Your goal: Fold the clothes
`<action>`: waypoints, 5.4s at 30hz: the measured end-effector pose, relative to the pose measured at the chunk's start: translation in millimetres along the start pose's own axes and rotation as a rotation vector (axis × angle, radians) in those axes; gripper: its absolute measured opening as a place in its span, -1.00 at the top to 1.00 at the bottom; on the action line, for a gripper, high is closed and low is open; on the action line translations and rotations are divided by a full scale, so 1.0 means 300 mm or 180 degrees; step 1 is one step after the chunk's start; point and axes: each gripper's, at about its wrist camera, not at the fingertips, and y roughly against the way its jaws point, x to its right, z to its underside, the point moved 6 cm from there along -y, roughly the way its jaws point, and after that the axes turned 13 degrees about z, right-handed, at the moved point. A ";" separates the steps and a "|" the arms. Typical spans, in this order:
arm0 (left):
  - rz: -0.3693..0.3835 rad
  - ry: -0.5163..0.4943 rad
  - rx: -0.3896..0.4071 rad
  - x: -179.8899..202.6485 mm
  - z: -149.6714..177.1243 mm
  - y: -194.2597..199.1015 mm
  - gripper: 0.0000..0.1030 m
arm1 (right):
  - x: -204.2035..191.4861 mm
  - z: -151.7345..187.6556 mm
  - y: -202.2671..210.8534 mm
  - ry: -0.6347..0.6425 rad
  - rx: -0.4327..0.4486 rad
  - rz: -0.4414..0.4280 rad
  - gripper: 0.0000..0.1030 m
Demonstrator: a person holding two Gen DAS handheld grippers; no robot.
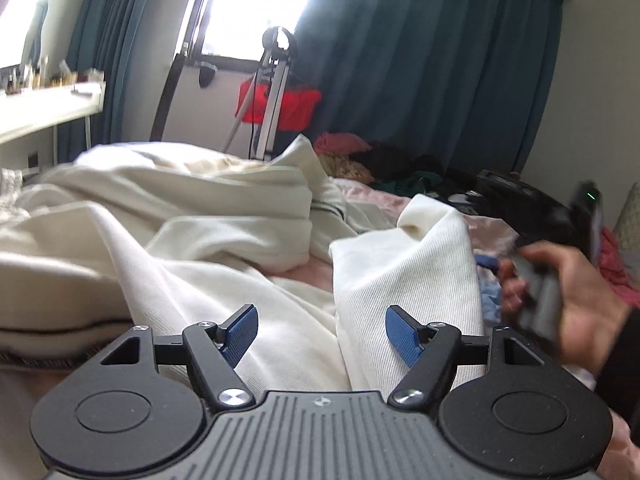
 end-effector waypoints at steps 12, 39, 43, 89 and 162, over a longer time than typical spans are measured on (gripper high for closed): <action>0.0119 0.0192 -0.0007 -0.065 0.038 -0.058 -0.39 | -0.151 -0.179 -0.079 0.0216 -0.0044 0.0659 0.69; 0.0006 0.0330 0.0072 0.001 0.033 0.134 -0.42 | 1.045 -0.209 0.634 -0.1730 0.0315 0.0593 0.49; -0.0170 0.0302 0.0106 -0.012 0.023 0.172 -0.45 | 1.075 -0.200 0.649 -0.1942 0.0392 0.0438 -0.66; -0.0357 0.3252 0.0492 -0.764 -0.065 0.867 0.75 | 1.211 -0.230 0.766 -0.2152 0.0818 0.0902 0.87; -0.0108 -0.0496 0.0060 0.249 -0.115 0.229 -0.66 | 0.308 0.073 0.842 0.1310 0.1255 0.0445 -0.55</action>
